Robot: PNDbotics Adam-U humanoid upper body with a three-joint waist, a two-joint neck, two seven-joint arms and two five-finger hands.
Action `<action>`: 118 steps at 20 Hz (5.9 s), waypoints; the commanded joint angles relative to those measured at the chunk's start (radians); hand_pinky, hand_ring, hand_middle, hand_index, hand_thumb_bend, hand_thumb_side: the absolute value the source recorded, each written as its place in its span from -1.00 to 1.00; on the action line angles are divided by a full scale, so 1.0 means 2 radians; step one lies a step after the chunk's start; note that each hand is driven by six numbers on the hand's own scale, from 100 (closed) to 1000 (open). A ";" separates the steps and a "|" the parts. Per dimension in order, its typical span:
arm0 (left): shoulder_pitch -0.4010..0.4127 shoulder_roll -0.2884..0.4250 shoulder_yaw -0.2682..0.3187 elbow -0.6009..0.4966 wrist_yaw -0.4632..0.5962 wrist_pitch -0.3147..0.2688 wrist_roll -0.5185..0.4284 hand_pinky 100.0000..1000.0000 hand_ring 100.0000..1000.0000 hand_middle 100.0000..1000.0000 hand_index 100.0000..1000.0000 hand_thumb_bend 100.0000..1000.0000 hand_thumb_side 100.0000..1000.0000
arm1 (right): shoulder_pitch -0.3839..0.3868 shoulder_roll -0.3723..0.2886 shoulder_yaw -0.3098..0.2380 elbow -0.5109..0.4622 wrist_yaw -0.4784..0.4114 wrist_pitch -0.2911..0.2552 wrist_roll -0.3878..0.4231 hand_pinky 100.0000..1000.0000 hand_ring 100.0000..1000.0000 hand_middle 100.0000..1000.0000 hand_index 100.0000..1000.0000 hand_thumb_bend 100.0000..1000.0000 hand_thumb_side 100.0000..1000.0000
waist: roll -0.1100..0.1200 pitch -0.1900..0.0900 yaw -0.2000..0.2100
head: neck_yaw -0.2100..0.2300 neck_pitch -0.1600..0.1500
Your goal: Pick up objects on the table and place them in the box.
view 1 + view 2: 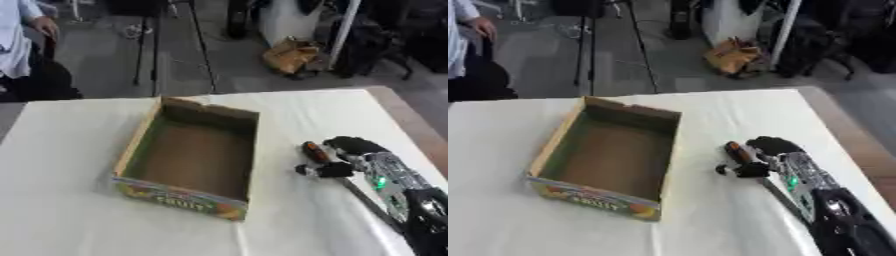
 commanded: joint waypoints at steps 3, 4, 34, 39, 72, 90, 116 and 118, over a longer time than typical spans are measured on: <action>-0.004 0.003 -0.002 -0.007 0.002 -0.001 -0.003 0.36 0.84 0.87 0.44 -1.00 1.00 | -0.012 -0.016 -0.007 0.007 -0.002 -0.003 0.003 1.00 0.99 0.87 0.95 0.41 0.99 | 0.000 -0.007 0.001 | -0.001 -0.003; -0.004 0.003 -0.002 -0.007 0.002 -0.001 -0.003 0.36 0.84 0.87 0.44 -1.00 1.00 | -0.013 -0.016 -0.007 0.008 -0.002 -0.003 0.003 1.00 0.99 0.87 0.95 0.41 0.99 | 0.000 -0.007 0.001 | -0.001 -0.003; -0.003 0.002 -0.002 -0.007 0.005 -0.001 -0.006 0.34 0.84 0.88 0.44 -1.00 1.00 | 0.004 -0.041 -0.007 0.014 0.010 -0.001 -0.055 0.81 0.73 0.53 0.66 0.05 0.63 | 0.000 -0.009 0.001 | -0.003 -0.004; -0.003 0.002 -0.002 -0.007 0.005 -0.001 -0.007 0.34 0.84 0.88 0.44 -1.00 1.00 | 0.004 -0.043 -0.006 0.016 0.009 -0.001 -0.059 0.80 0.72 0.50 0.62 0.02 0.63 | -0.001 -0.009 0.001 | -0.003 -0.004; -0.004 0.000 -0.002 -0.007 0.005 0.000 -0.007 0.33 0.85 0.88 0.44 -1.00 1.00 | 0.036 -0.040 -0.026 -0.007 -0.038 0.028 -0.165 0.29 0.36 0.04 0.24 -1.00 1.00 | 0.001 -0.008 -0.004 | -0.002 -0.006; -0.004 -0.001 -0.004 -0.007 0.005 -0.001 -0.010 0.33 0.85 0.88 0.44 -1.00 1.00 | 0.027 -0.041 -0.023 0.014 -0.038 0.015 -0.190 0.56 0.60 0.43 0.54 -0.22 1.00 | 0.001 -0.007 -0.002 | -0.002 -0.009; -0.004 -0.003 -0.006 -0.007 0.007 -0.002 -0.015 0.33 0.86 0.89 0.44 -1.00 1.00 | 0.001 -0.051 -0.026 0.068 -0.023 -0.016 -0.176 0.85 0.90 0.87 0.89 0.34 1.00 | 0.006 0.000 0.007 | -0.004 -0.013; -0.005 -0.003 -0.006 -0.007 0.007 -0.003 -0.015 0.32 0.86 0.89 0.44 -1.00 1.00 | 0.000 -0.052 -0.027 0.061 -0.021 -0.020 -0.164 0.86 0.90 0.87 0.89 0.35 1.00 | 0.007 0.001 0.006 | -0.004 -0.013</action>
